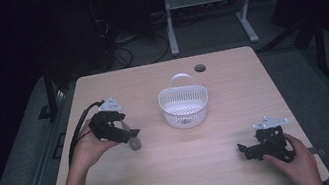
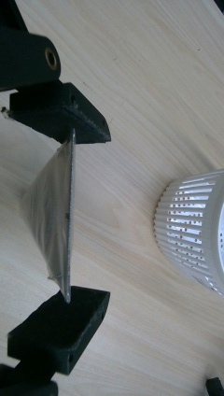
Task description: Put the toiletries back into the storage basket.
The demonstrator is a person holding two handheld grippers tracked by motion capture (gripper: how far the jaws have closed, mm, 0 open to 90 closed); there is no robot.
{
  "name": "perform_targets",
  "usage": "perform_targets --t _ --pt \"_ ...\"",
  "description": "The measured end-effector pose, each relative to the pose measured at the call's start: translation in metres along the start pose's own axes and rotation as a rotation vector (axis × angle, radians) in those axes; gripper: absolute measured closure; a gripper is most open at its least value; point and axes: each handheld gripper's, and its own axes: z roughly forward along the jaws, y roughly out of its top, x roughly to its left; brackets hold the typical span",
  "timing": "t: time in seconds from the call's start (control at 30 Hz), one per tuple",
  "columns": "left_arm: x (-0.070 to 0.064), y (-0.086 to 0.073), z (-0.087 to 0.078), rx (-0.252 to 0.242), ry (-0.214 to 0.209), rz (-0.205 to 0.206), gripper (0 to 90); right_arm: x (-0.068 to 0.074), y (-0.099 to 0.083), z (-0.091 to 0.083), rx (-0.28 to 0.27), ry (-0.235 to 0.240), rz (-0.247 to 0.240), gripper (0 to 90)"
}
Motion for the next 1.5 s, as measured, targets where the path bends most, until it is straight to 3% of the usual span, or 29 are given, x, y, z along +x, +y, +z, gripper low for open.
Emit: perform_targets --t 0.2,0.5,1.07,1.5 --pt "0.001 -0.001 -0.002 -0.011 0.01 0.004 28.5 0.0 0.0 0.0 0.001 0.0 0.002 0.0" --pt "0.0 -0.001 -0.002 -0.007 0.011 0.006 29.1 0.0 0.0 0.0 0.0 0.0 0.001 0.0" --pt "0.002 0.001 -0.003 -0.024 -0.003 -0.03 29.3 0.0 0.0 0.0 0.002 0.0 0.003 0.0" --pt "0.002 0.017 -0.01 -0.031 -0.003 -0.032 29.3 0.0 0.0 0.0 0.001 0.0 0.003 0.0"
